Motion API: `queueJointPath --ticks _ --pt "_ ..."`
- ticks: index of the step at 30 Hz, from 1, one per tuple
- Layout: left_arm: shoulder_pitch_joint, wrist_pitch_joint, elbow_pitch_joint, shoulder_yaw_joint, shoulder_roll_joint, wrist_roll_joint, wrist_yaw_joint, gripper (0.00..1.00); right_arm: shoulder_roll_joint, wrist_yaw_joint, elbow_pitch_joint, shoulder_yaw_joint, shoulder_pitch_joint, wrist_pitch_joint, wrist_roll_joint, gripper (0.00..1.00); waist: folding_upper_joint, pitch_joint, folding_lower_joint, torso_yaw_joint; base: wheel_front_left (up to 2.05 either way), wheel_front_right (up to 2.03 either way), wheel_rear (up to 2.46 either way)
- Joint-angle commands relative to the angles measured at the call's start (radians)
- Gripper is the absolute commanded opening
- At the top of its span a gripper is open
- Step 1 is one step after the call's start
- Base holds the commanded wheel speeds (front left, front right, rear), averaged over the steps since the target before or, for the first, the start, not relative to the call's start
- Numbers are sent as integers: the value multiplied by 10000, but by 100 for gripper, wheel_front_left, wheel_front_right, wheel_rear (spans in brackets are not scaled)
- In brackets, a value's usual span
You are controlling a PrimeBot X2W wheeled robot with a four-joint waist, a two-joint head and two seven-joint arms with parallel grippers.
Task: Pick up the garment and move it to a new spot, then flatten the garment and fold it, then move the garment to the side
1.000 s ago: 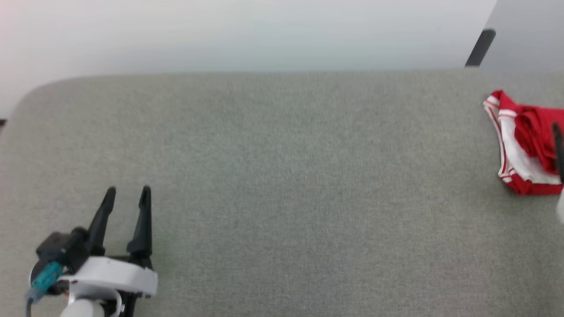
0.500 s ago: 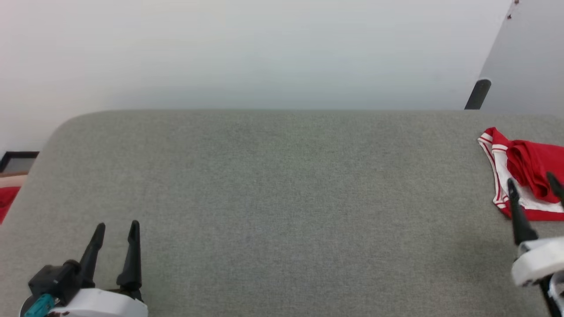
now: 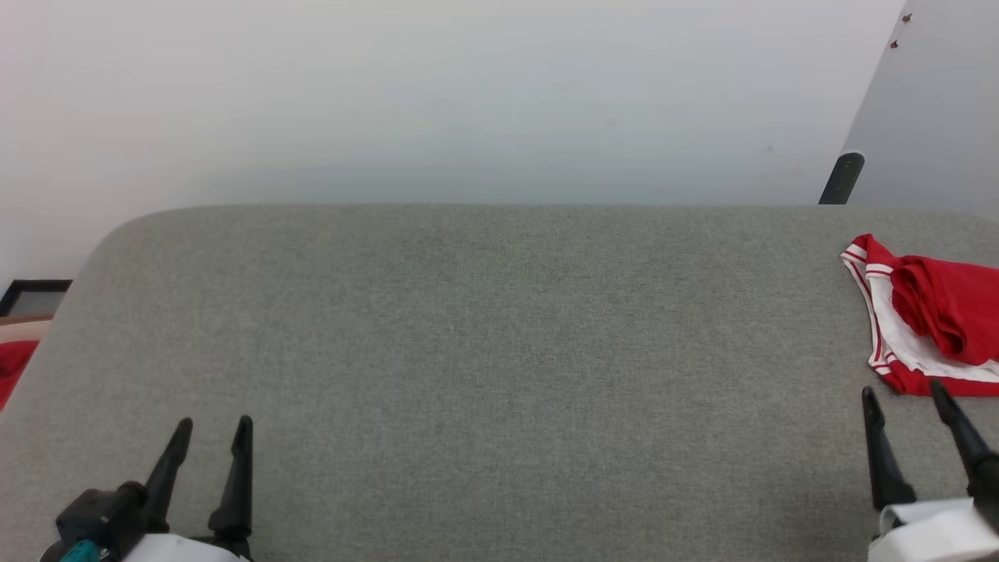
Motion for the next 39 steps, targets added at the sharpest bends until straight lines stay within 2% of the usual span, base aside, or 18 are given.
queueJointPath --ticks 1,6,36,37,39 --pt "138 -32 -38 12 64 36 -24 100 224 -11 -241 -24 297 -43 -133 100 0 -16 0 -12 0 0 0" --pt "190 -32 -83 -27 100 52 -24 100 529 -12 -718 -142 779 17 -268 100 0 -17 0 -25 0 0 0" --pt "239 -32 -728 -224 127 102 -24 100 328 -12 -389 82 940 -46 348 100 0 -25 0 -43 0 0 0" --pt "168 0 -694 -223 108 63 0 0 351 0 -387 86 913 0 311 0 0 -25 0 -42 0 0 0" --pt "223 39 -523 -266 -16 56 2 0 421 0 -207 110 969 26 316 0 0 -25 0 -42 0 0 0"
